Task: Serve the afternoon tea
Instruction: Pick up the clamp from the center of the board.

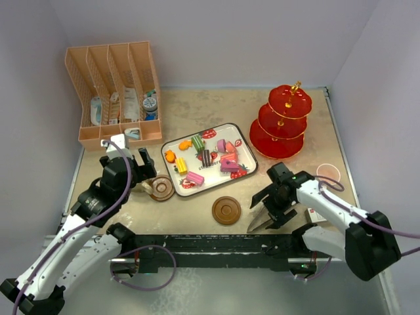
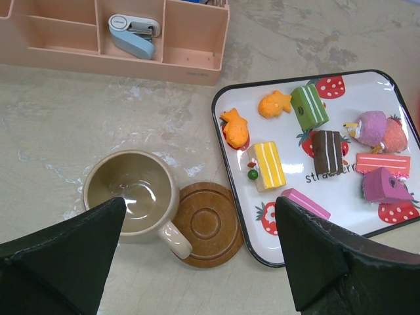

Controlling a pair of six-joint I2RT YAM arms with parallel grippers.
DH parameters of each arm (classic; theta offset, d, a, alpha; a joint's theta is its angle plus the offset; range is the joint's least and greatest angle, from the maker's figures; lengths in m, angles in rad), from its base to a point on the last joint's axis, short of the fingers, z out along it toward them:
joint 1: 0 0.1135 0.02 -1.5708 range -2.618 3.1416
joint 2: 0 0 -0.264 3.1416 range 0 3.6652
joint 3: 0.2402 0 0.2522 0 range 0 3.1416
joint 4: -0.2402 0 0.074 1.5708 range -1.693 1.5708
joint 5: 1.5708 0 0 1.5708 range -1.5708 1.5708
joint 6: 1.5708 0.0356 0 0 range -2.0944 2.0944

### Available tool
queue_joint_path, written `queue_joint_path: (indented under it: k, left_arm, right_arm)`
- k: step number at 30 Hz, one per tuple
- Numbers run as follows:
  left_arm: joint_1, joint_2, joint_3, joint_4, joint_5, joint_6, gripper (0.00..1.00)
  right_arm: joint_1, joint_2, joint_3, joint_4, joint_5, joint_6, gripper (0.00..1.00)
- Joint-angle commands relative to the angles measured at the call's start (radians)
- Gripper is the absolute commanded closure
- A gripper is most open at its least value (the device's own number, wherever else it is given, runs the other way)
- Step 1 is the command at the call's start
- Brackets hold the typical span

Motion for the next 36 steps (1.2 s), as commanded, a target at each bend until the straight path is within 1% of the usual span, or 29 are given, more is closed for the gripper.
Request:
queue_joint_path:
  k: [1, 6, 12, 15, 18, 22, 28, 34, 36]
  left_arm:
    - [-0.005, 0.011, -0.001, 0.041, -0.018, -0.001, 0.07]
    - [-0.006, 0.025, -0.001, 0.044, -0.009, 0.003, 0.07]
    - [-0.006, 0.025, -0.002, 0.044, -0.009, 0.001, 0.07]
    - [-0.005, 0.028, -0.002, 0.044, -0.009, 0.0, 0.07]
    - [-0.005, 0.034, -0.002, 0.042, -0.013, -0.002, 0.07]
    - [-0.005, 0.041, -0.001, 0.041, -0.017, -0.003, 0.07]
    - [-0.005, 0.037, 0.0, 0.037, -0.024, -0.006, 0.07]
    - [-0.005, 0.028, 0.0, 0.035, -0.032, -0.01, 0.07]
    - [-0.006, 0.03, 0.0, 0.035, -0.032, -0.009, 0.07]
  right_arm:
    - [-0.001, 0.066, -0.006, 0.021, 0.009, -0.027, 0.07]
    - [-0.019, 0.097, -0.047, 0.088, 0.023, 0.008, 0.07]
    - [-0.09, 0.12, -0.032, 0.095, 0.094, 0.036, 0.09]
    - [-0.093, 0.147, -0.035, 0.097, 0.096, 0.044, 0.11]
    - [-0.093, 0.174, -0.055, 0.124, 0.092, 0.005, 0.12]
    - [-0.093, 0.225, -0.091, 0.141, 0.078, 0.015, 0.13]
    - [-0.093, 0.309, -0.068, 0.134, 0.105, -0.017, 0.15]
    - [-0.093, 0.286, -0.065, 0.085, 0.109, 0.039, 0.17]
    - [-0.093, 0.249, -0.059, 0.055, 0.13, 0.06, 0.22]
